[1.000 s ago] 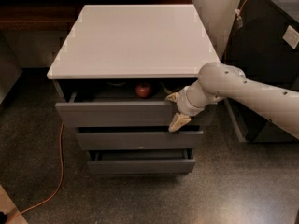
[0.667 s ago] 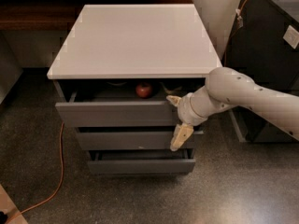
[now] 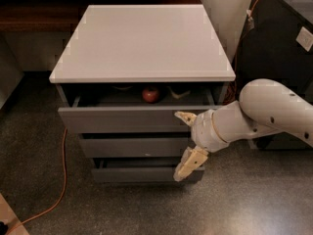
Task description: Pick apple from top drawer and place on counter
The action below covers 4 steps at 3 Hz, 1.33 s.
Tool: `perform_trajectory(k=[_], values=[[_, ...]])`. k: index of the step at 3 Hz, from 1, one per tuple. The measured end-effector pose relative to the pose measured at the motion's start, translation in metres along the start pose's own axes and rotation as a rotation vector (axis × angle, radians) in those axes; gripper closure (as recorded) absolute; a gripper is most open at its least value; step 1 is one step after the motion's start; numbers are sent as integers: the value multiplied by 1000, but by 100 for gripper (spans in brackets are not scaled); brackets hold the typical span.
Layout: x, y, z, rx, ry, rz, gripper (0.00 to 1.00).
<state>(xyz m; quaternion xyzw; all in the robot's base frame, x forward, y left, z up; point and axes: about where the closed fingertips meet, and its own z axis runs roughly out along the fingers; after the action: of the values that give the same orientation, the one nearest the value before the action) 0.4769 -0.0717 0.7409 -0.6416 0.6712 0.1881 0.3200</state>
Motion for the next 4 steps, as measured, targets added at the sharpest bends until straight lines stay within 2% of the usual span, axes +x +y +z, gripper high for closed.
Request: perform_trajectory(k=[1,2,3,4], values=[[-4,-15,-2,13,-15,53,0],[-1,-43,10,34,11,101,0],[7,-70,22,67,46,134,0],[13,-90,32,101,72,136,0]])
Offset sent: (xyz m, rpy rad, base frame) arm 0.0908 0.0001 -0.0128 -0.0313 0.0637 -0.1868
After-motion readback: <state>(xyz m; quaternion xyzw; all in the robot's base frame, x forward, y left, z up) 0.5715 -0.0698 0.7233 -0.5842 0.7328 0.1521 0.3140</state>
